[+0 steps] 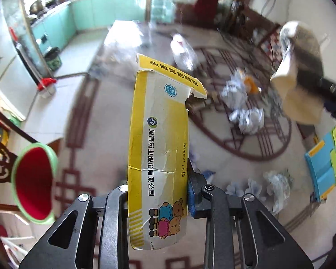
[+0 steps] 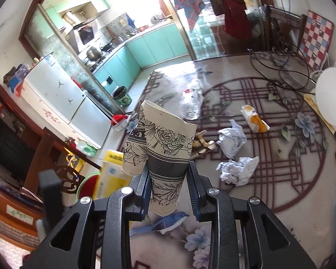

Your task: Collect trash

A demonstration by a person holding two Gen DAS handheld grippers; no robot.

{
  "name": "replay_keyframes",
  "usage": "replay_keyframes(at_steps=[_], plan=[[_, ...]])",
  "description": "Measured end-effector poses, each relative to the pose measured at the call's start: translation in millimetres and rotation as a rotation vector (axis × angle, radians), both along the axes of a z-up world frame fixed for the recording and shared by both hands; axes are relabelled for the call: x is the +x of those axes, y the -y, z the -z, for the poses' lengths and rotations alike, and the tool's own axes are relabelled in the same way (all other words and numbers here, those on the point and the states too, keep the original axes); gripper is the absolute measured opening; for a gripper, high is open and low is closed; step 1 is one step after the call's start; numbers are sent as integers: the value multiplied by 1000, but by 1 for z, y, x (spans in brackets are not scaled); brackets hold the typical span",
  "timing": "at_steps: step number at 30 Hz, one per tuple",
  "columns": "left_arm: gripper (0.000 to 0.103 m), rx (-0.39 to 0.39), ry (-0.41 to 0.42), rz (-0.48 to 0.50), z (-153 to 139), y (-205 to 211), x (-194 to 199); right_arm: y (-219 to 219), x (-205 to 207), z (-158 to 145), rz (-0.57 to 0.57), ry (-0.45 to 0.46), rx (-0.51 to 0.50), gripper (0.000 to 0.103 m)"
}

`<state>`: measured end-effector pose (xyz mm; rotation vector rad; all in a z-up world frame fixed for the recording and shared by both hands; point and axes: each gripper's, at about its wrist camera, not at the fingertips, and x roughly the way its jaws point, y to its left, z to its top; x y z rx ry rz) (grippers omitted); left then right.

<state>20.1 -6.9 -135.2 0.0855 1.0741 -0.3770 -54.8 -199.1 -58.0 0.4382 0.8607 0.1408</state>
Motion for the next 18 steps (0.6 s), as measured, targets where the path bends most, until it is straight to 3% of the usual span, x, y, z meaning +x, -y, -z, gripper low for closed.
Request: replay_keyframes(at_steps=[6, 18], plan=[[27, 1, 94, -82, -35, -37, 5, -34, 8, -12, -59, 36, -27, 27], [27, -20, 161, -142, -50, -77, 12, -92, 16, -25, -100, 62, -59, 27]])
